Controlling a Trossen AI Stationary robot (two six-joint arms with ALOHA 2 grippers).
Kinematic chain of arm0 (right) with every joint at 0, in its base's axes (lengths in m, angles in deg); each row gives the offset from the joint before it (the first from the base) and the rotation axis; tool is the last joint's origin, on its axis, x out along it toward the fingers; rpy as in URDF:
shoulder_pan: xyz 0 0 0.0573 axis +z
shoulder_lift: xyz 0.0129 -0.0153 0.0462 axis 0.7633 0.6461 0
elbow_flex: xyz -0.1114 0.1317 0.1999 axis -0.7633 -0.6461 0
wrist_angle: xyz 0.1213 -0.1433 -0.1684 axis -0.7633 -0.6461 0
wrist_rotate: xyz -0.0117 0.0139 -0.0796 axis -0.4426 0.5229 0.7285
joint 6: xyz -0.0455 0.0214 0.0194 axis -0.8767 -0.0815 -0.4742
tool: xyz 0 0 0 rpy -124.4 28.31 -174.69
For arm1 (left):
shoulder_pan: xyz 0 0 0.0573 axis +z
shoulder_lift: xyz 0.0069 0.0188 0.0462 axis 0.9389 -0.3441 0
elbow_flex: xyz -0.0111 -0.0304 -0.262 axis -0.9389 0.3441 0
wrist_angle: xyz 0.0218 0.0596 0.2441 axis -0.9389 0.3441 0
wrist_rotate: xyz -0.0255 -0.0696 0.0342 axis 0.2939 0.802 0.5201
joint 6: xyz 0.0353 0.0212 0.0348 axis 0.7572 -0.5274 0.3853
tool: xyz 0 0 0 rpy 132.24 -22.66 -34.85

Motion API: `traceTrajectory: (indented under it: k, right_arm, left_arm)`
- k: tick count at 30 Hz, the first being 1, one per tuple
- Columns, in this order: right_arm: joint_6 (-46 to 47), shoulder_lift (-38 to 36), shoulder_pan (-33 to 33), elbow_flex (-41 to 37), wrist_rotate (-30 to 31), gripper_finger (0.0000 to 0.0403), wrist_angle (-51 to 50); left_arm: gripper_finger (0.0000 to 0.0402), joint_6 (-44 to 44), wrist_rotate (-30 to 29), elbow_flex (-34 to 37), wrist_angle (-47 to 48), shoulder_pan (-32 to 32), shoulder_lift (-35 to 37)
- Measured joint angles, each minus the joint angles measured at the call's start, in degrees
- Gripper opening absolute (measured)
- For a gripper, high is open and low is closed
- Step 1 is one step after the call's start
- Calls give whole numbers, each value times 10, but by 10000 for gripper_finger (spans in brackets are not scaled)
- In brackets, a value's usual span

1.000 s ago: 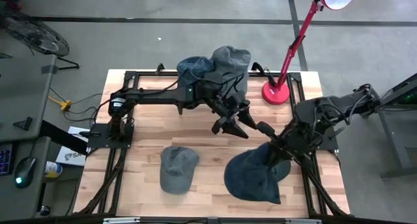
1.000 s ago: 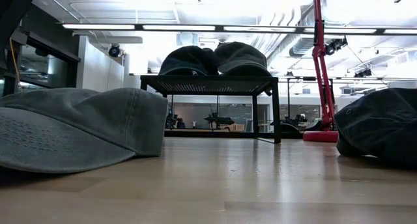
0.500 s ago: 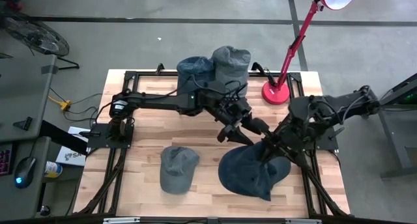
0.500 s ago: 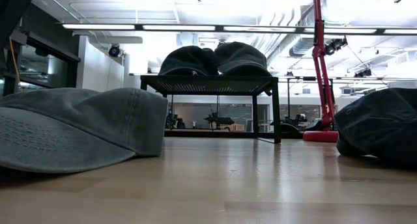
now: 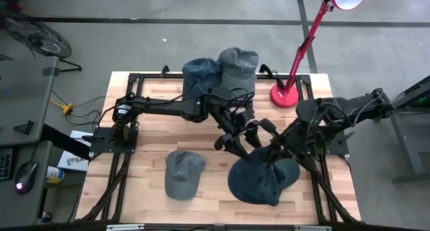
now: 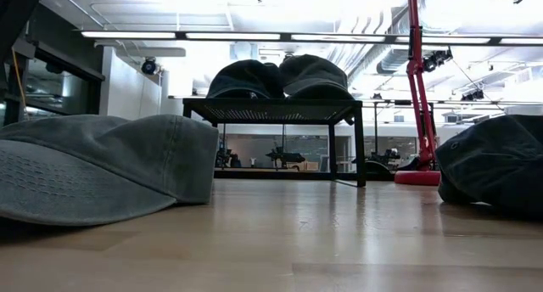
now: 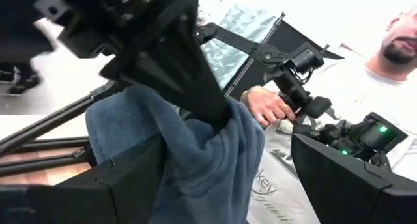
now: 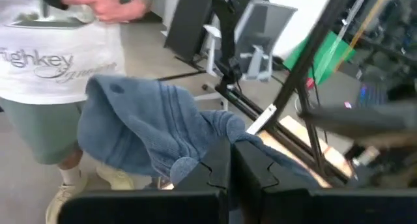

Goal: Pick & Place hat
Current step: Stack the top blue cap on the blue cap on the shelf

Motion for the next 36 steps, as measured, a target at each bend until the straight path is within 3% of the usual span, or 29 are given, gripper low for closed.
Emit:
traceTrajectory:
  k: [7, 11, 21, 31, 36]
  right_arm:
    - [20, -3, 0, 0, 31, 0, -8]
    - [36, -4, 0, 0, 42, 0, -12]
    - [39, -18, 0, 0, 75, 0, -11]
    - [39, -18, 0, 0, 96, 0, -12]
    - [39, -18, 0, 0, 96, 0, -12]
  left_arm:
    - [321, 1, -21, 0, 14, -2, 0]
    - [301, 14, -31, 0, 35, -2, 0]
    - [177, 33, -25, 0, 88, -2, 0]
    - [25, 62, -25, 0, 88, -2, 0]
    - [22, 67, -26, 0, 89, -2, 0]
